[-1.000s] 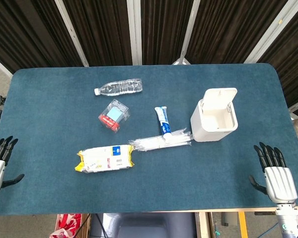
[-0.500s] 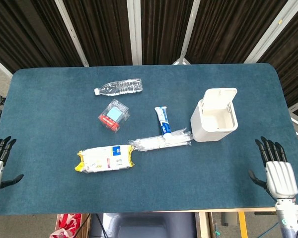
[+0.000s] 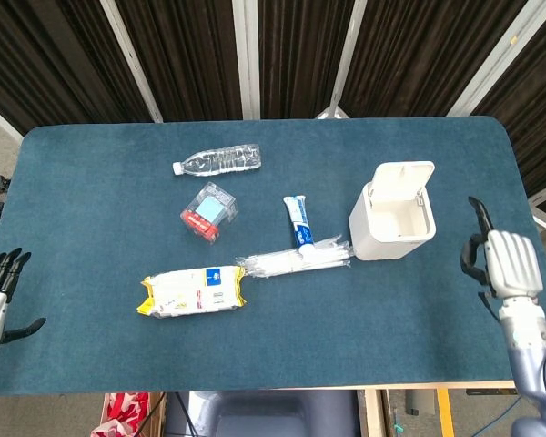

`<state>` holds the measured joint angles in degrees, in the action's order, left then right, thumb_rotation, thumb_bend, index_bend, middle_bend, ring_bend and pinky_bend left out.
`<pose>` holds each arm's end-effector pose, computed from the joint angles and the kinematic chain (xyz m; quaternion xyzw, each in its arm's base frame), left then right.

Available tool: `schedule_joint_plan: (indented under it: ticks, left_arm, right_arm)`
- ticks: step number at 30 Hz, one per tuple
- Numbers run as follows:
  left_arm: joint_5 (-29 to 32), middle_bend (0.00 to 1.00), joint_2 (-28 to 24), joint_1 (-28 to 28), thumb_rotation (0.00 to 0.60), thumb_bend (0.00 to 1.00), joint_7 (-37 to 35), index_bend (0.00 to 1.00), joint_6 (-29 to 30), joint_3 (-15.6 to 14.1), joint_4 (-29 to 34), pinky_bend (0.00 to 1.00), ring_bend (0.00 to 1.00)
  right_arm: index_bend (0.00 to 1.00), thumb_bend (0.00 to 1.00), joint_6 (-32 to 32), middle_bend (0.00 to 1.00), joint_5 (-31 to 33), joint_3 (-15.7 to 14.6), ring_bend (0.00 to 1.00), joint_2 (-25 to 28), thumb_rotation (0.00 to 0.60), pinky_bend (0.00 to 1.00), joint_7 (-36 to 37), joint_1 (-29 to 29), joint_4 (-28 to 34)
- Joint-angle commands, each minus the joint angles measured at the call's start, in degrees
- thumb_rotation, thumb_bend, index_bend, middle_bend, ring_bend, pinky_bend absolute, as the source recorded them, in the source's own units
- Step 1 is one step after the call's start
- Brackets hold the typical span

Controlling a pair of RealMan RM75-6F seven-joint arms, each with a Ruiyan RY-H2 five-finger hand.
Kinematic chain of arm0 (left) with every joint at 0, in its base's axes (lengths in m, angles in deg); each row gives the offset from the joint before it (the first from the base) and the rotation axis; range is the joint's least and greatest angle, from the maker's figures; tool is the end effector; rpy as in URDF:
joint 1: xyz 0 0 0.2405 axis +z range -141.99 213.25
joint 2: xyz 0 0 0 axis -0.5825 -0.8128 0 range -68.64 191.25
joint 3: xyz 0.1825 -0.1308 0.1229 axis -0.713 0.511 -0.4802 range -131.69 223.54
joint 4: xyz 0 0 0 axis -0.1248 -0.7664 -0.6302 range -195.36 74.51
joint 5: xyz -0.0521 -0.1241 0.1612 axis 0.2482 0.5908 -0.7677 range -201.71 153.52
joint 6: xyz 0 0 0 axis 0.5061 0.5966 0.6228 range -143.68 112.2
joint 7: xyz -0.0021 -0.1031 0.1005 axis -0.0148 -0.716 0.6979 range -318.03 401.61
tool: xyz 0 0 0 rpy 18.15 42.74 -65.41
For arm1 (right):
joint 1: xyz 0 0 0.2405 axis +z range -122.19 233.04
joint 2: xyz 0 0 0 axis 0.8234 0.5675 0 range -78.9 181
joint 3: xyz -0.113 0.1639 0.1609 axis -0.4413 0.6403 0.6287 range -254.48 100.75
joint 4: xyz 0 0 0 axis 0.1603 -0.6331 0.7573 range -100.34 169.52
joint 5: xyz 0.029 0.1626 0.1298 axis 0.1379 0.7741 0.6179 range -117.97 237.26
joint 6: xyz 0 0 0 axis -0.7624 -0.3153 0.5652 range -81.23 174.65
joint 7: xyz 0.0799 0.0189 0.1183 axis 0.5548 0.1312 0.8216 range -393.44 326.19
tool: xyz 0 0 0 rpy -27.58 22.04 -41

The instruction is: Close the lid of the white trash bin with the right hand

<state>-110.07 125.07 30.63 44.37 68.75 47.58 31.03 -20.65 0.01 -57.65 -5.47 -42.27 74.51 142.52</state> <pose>-0.3164 0.1776 0.1585 -0.6123 -0.3755 -0.3613 0.5945 -0.2378 -0.2921 0.1881 0.5452 -0.4522 0.4114 0.5736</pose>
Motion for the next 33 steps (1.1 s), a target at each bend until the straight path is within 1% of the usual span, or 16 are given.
schedule_joint_plan:
  ticks: [1,6,10,13,21,27,30,33]
  left_arm:
    - [0.2,0.00,-0.1,-0.1,0.600,0.00,-0.4,0.00,-0.2,0.1,0.1,0.00,0.00]
    - [0.6,0.00,-0.2,-0.5,0.600,0.00,-1.0,0.00,-1.1,0.2,0.3,0.00,0.00]
    - [0.8,0.00,-0.3,-0.6,0.600,0.00,-1.4,0.00,-1.4,0.2,0.3,0.00,0.00]
    - [1.1,0.00,-0.4,-0.7,0.600,0.00,-1.8,0.00,-1.6,0.4,0.3,0.00,0.00]
    - [1.4,0.00,-0.4,-0.7,0.600,0.00,-2.4,0.00,-1.7,0.6,0.1,0.00,0.00]
    - [1.6,0.00,-0.6,-0.7,0.600,0.00,-2.8,0.00,-1.7,0.6,0.1,0.00,0.00]
    - [1.7,0.00,-0.7,-0.6,0.600,0.00,-3.0,0.00,-1.6,0.6,0.0,0.00,0.00]
    - [1.8,0.00,-0.7,-0.6,0.600,0.00,-3.1,0.00,-1.7,0.6,0.0,0.00,0.00]
  right_arm:
    - [0.00,0.73,7.4,0.76,11.3,4.9,0.91,3.4,0.600,0.82,-4.0,7.1,1.4]
    - [0.00,0.74,12.5,0.76,21.8,7.0,0.92,4.1,0.600,0.82,-6.0,13.2,-0.2]
    - [0.00,0.74,15.6,0.77,29.1,7.5,0.92,4.2,0.600,0.82,-7.0,17.2,-1.7]
    - [0.00,0.75,16.8,0.77,33.0,7.5,0.92,3.7,0.600,0.82,-7.4,19.9,-3.0]
    - [0.00,0.76,17.7,0.77,38.8,6.2,0.92,1.8,0.600,0.82,-9.0,25.1,-5.5]
    - [0.01,0.76,17.6,0.77,42.0,5.1,0.92,1.3,0.600,0.82,-9.9,27.6,-6.4]
    - [0.05,0.76,17.9,0.77,43.7,4.3,0.92,1.2,0.600,0.82,-10.4,28.5,-6.8]
    - [0.16,0.78,17.8,0.77,44.7,3.5,0.92,1.1,0.600,0.82,-10.7,29.2,-7.2]
